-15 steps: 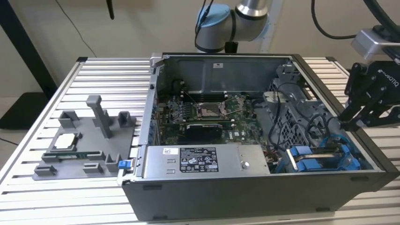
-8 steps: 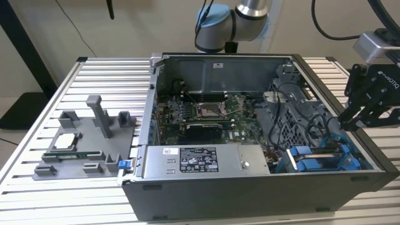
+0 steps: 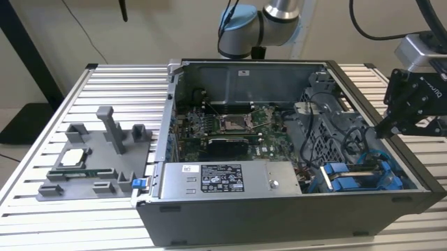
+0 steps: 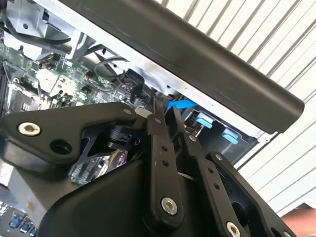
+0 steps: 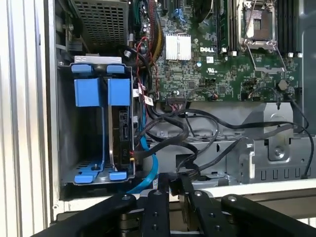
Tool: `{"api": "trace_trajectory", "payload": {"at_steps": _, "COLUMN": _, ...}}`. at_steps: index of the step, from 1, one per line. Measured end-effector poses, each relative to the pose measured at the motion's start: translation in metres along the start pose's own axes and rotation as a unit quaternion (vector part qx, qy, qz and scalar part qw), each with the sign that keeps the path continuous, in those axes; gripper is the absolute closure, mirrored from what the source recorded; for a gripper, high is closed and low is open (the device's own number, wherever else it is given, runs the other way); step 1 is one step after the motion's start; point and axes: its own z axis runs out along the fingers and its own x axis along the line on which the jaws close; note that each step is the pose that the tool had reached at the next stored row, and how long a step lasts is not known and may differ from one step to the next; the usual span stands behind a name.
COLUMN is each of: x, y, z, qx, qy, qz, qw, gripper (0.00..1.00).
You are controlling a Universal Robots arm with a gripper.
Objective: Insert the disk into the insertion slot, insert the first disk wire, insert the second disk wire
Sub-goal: 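Insert the second disk wire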
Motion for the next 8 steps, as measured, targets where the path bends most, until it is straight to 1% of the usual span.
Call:
{"api": "trace_trajectory", "payload": {"at_steps": 6, "x": 0.0025, "y": 0.0001, "z": -0.0006, "qx": 0.0, "qy": -0.0001, "qz": 0.0, "qw": 1.0, "gripper": 1.0}}
{"api": "trace_trajectory", "payload": {"at_steps": 8, "x": 0.0027, "y": 0.0009, "z": -0.002, "qx": 0.0, "qy": 0.0, "qz": 0.0, "qw": 1.0, "gripper": 1.0}}
